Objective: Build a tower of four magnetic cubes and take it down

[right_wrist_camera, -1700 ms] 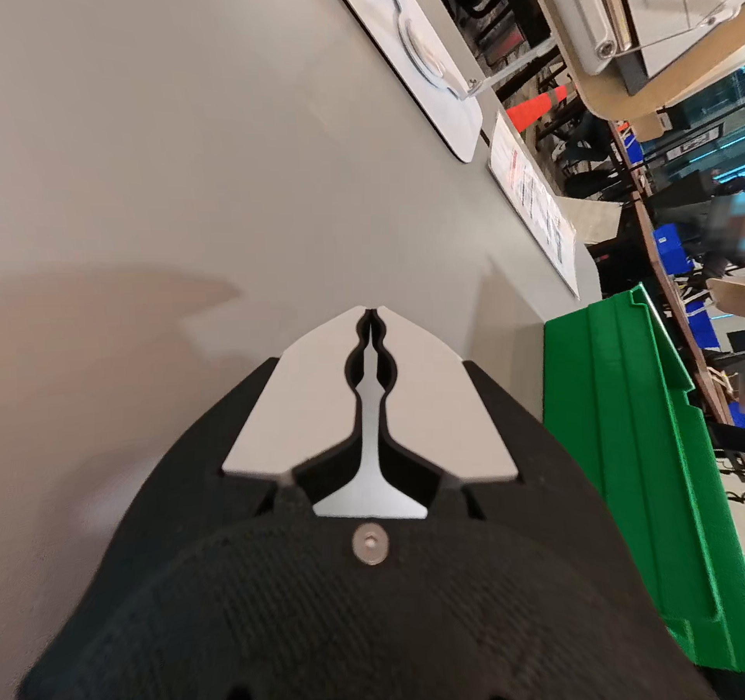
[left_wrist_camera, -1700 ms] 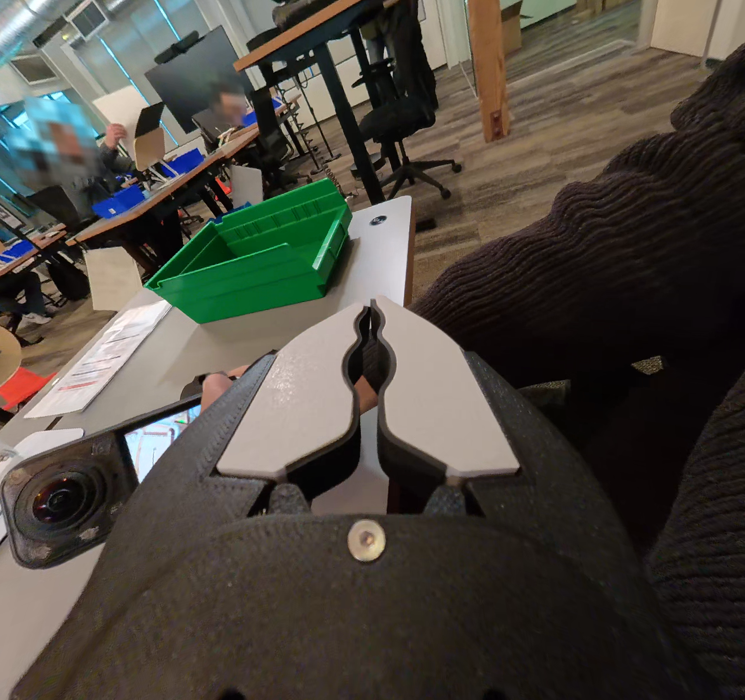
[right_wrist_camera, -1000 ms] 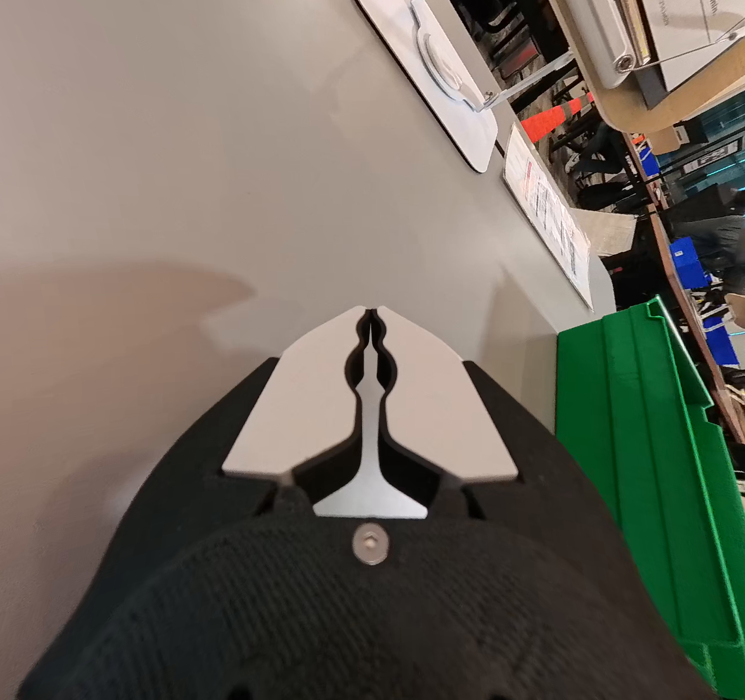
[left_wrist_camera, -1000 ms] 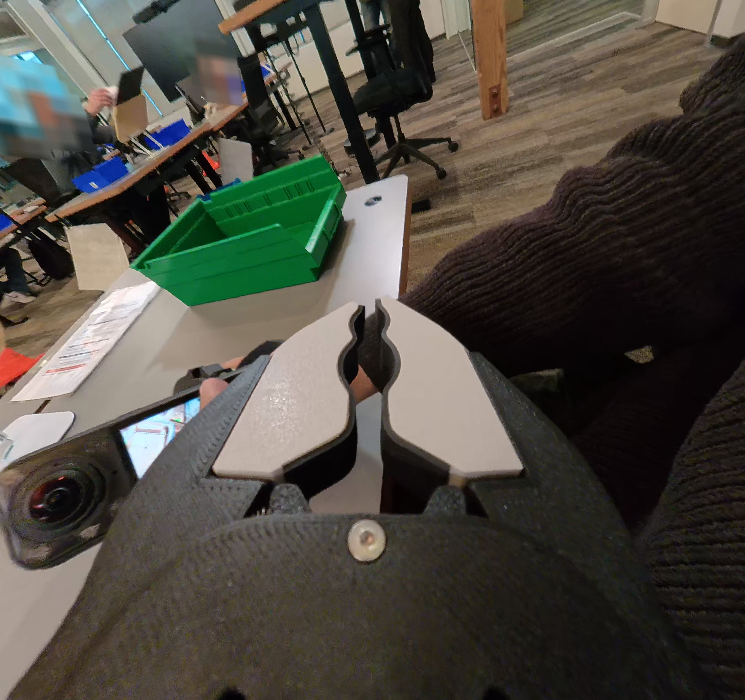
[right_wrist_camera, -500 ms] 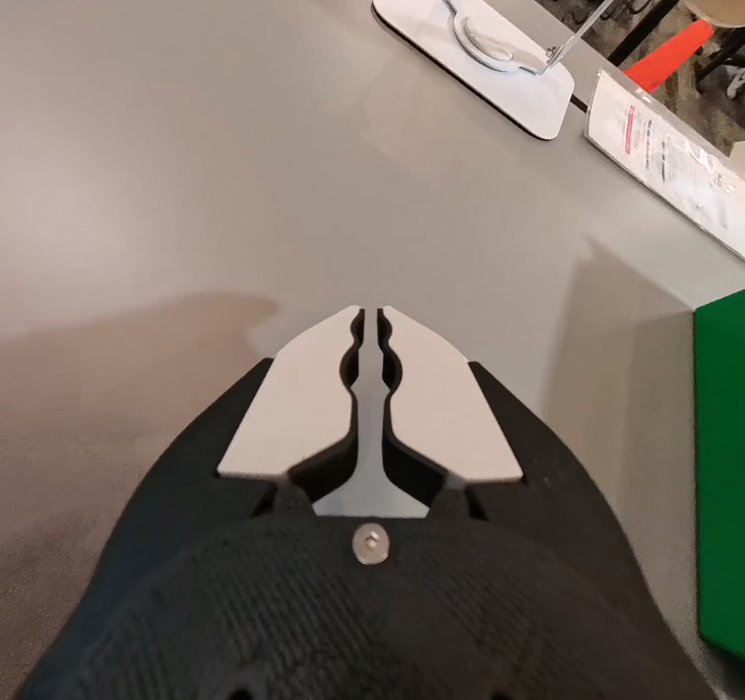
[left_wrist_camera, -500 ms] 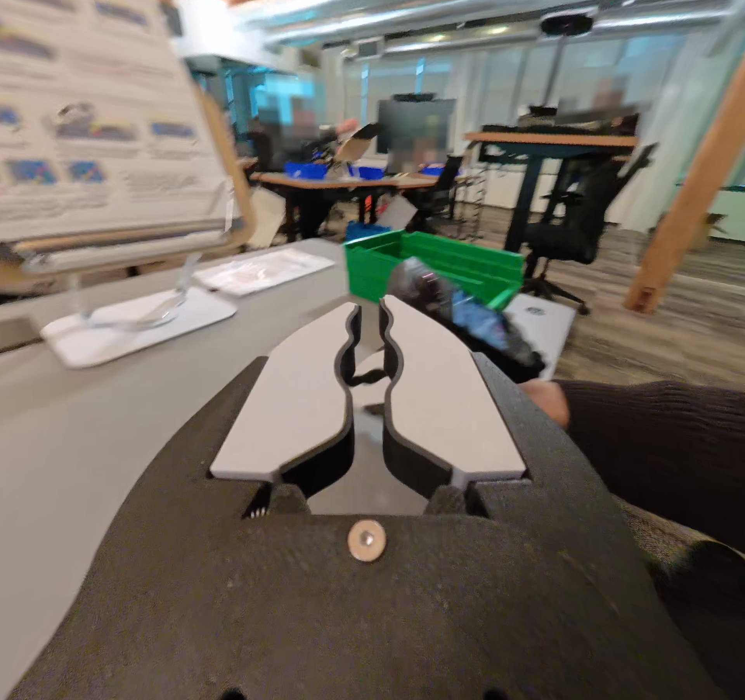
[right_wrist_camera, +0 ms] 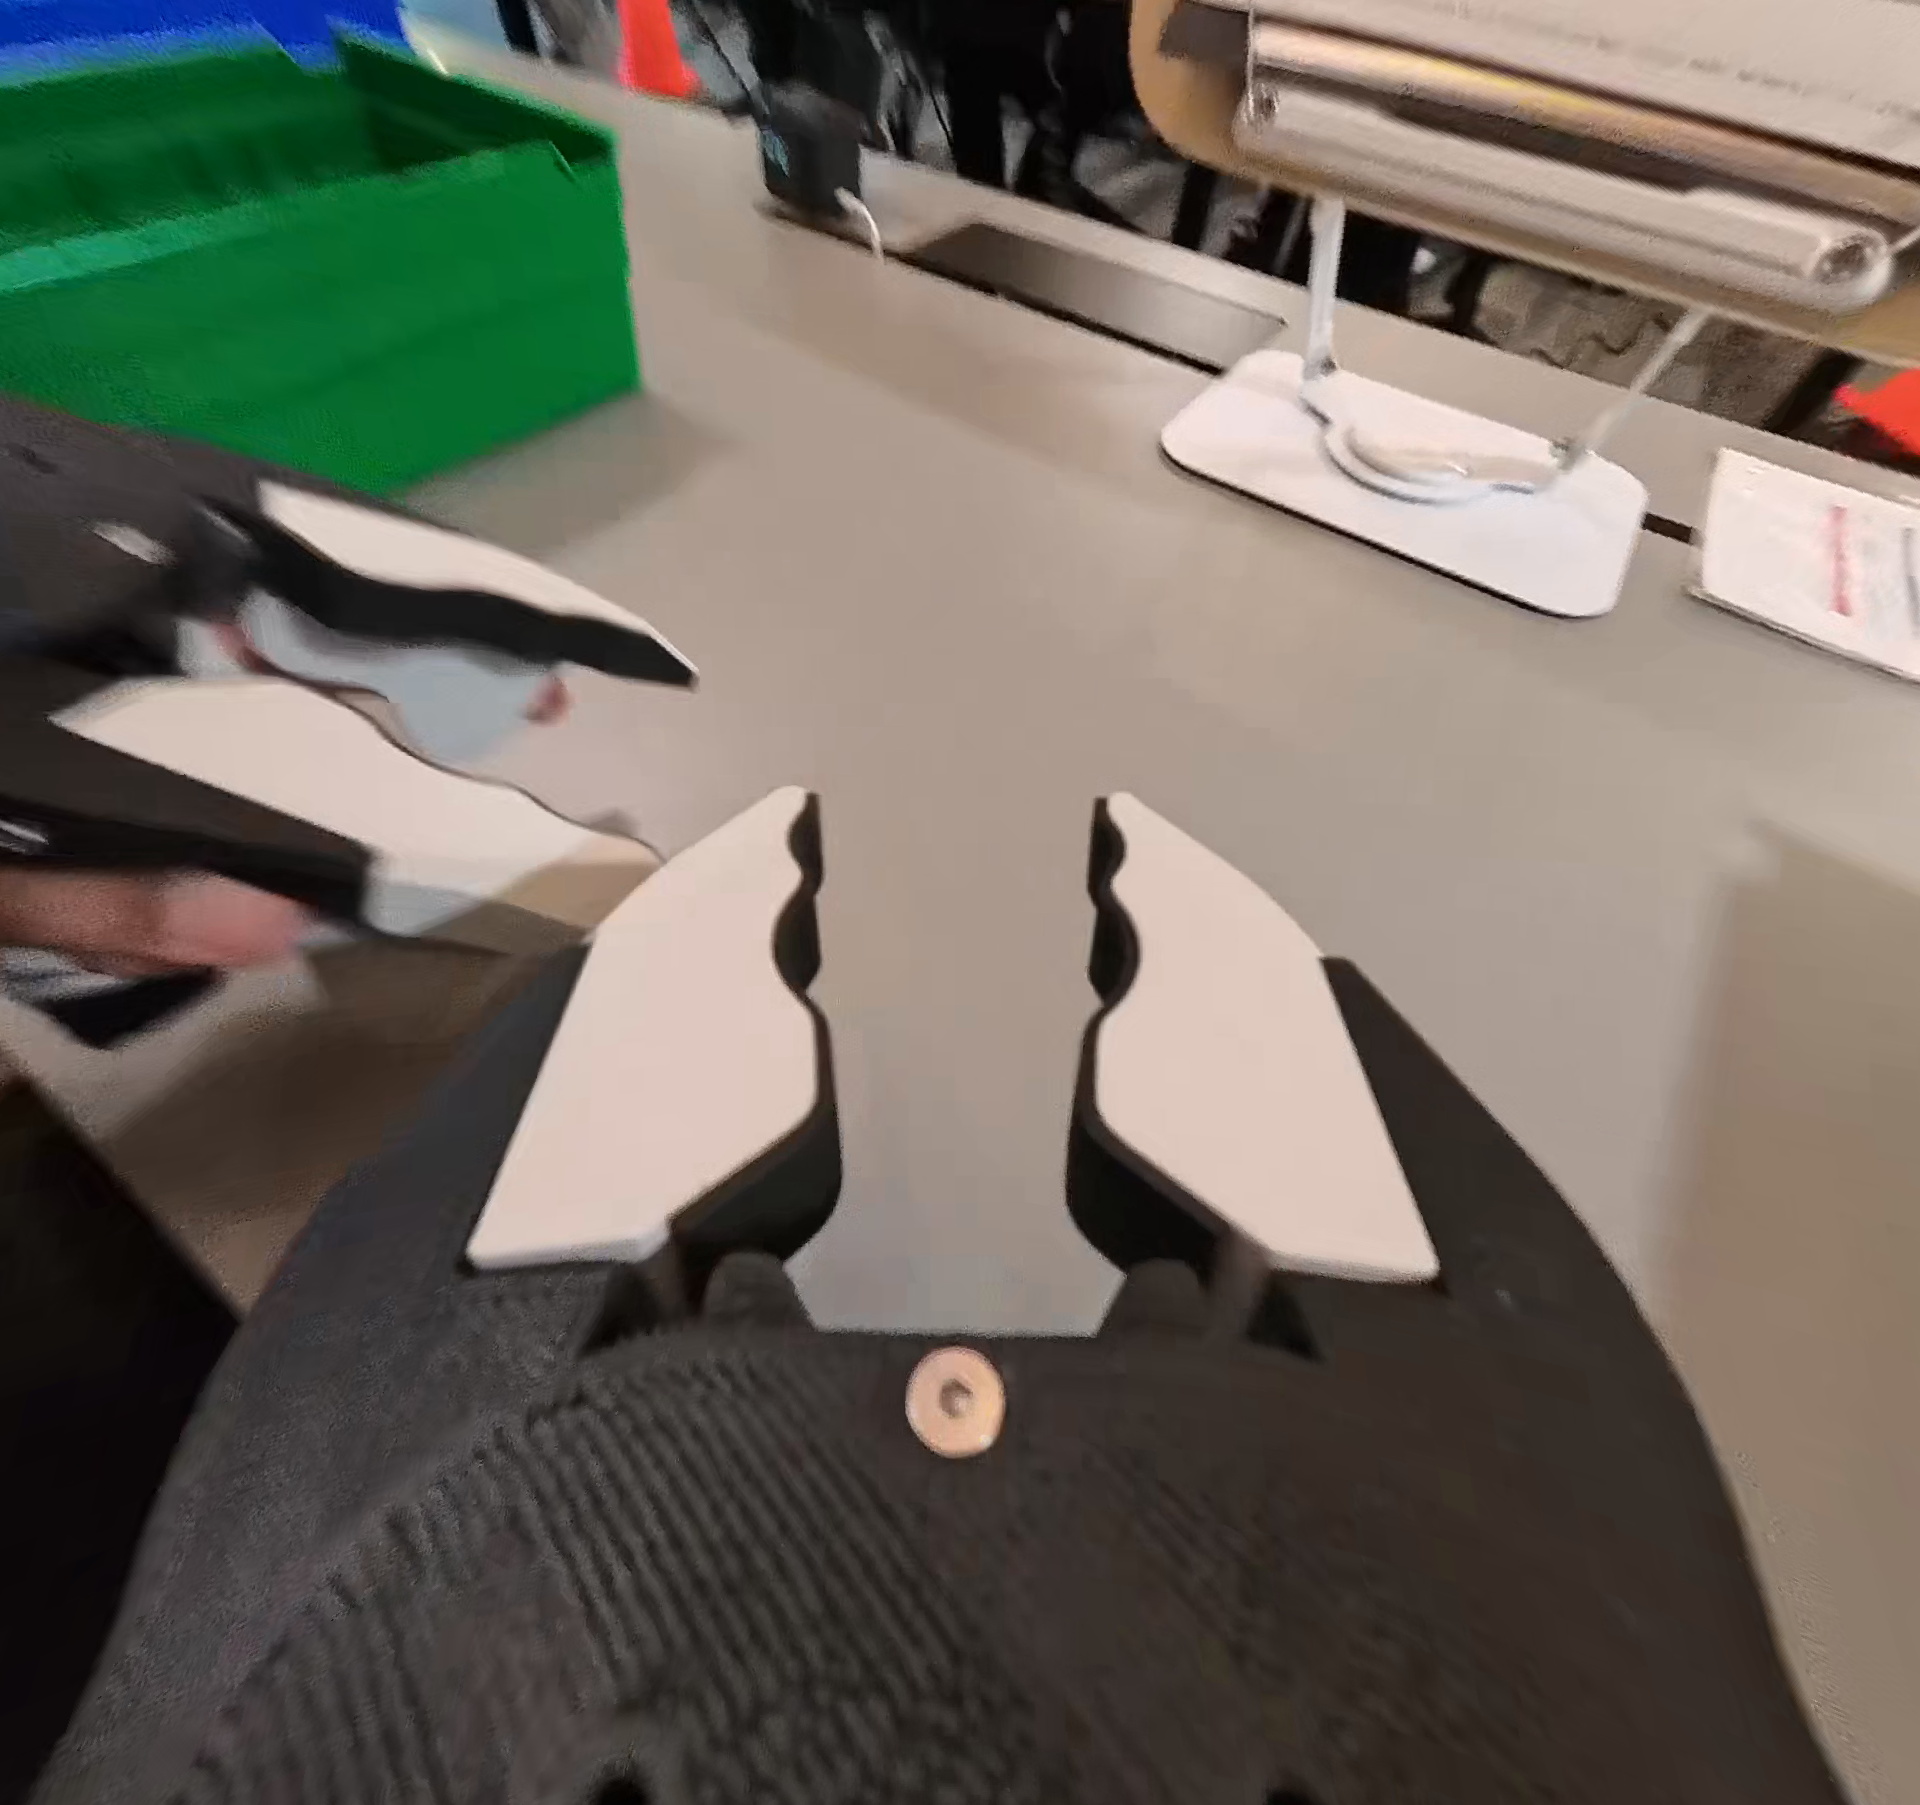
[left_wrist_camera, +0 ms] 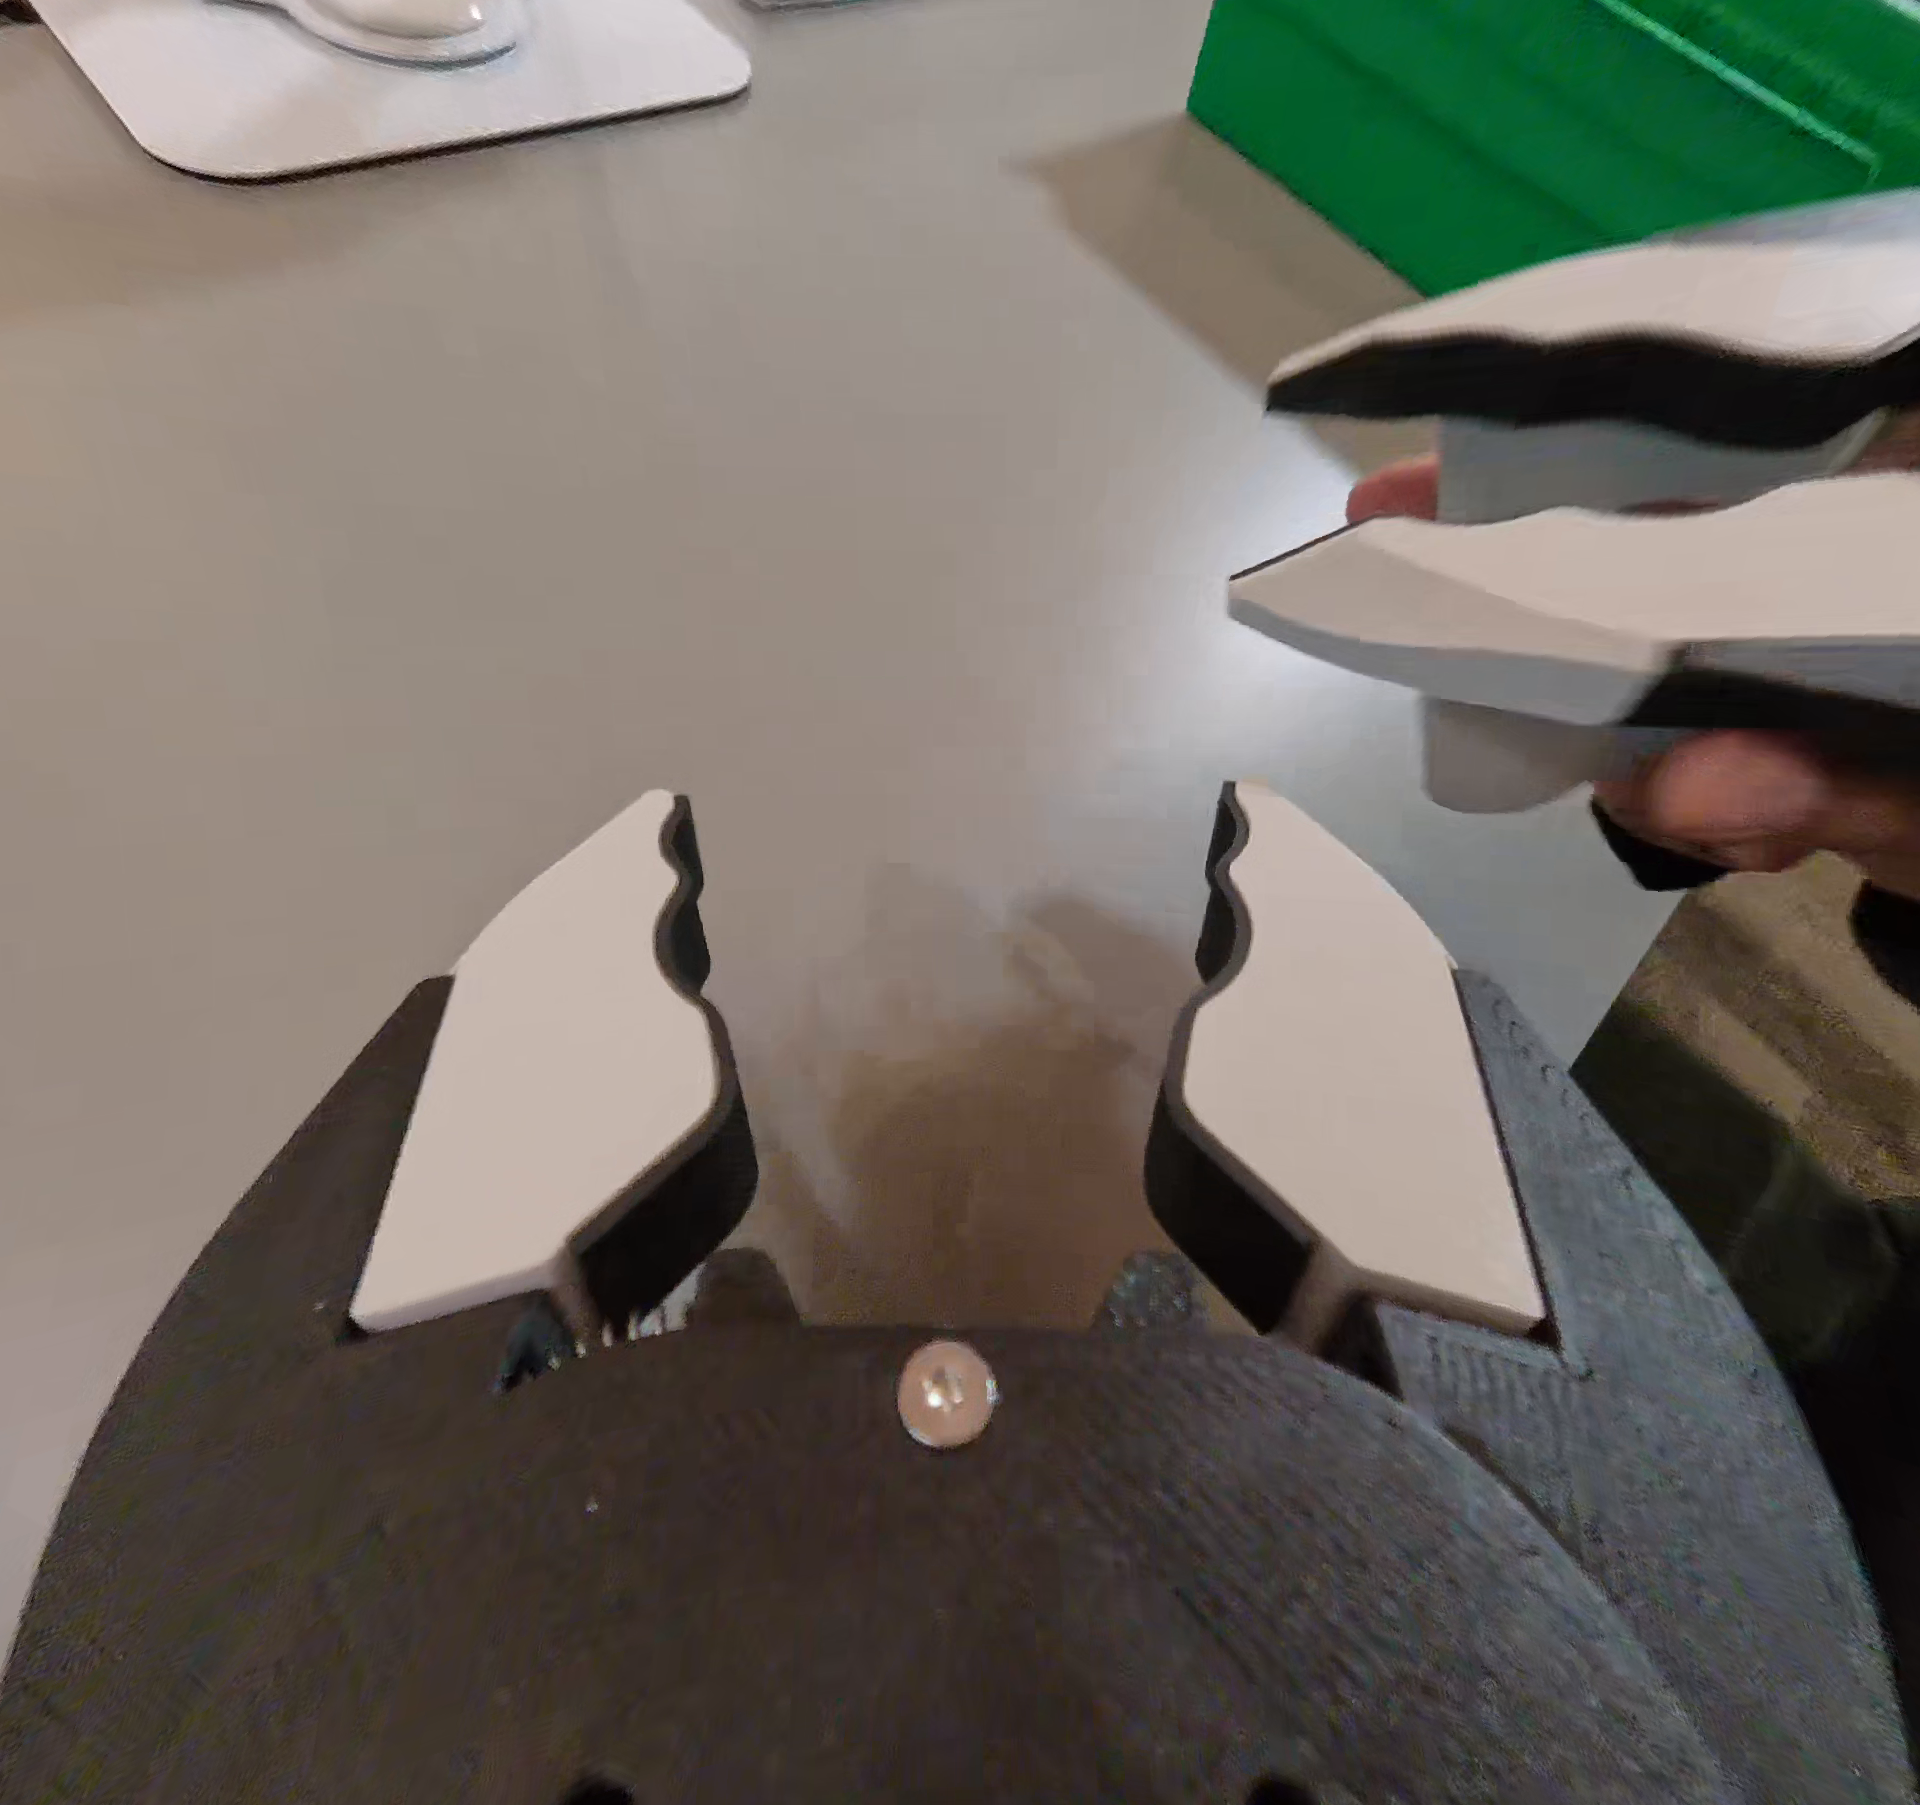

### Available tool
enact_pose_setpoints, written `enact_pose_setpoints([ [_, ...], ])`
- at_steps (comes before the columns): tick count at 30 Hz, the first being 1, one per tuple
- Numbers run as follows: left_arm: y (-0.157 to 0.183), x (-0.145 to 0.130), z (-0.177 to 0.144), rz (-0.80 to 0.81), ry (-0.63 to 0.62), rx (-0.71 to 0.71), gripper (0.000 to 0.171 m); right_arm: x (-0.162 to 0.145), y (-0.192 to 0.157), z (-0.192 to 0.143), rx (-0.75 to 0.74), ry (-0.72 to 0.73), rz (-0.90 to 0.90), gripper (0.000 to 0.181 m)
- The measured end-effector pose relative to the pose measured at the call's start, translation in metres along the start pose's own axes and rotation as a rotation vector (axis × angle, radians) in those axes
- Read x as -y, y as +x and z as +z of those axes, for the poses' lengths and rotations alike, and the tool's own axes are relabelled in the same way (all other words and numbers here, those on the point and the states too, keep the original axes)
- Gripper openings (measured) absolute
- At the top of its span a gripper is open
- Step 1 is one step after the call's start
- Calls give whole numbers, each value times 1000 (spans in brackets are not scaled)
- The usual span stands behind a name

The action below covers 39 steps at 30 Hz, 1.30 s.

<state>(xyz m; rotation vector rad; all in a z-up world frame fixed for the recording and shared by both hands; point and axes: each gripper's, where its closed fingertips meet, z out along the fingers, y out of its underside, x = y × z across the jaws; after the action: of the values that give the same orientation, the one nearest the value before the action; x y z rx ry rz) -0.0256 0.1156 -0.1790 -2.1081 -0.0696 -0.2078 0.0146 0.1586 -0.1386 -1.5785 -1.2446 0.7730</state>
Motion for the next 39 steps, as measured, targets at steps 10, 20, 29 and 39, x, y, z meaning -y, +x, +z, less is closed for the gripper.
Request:
enact_pose_setpoints([
  [10,-16,6,-5,-8,34,42,96,-11,-12,10,173,-37,240,93],
  [20,-26,5,-4,-27,51,45,81,-14,-31,17,267,-50,218,67],
  [29,-43,-4,-37,-93,99,125,56,5,-50,36,278,19,77,19],
  [39,-65,5,-96,-97,273,248,35,20,-100,53,429,48,45,17],
])
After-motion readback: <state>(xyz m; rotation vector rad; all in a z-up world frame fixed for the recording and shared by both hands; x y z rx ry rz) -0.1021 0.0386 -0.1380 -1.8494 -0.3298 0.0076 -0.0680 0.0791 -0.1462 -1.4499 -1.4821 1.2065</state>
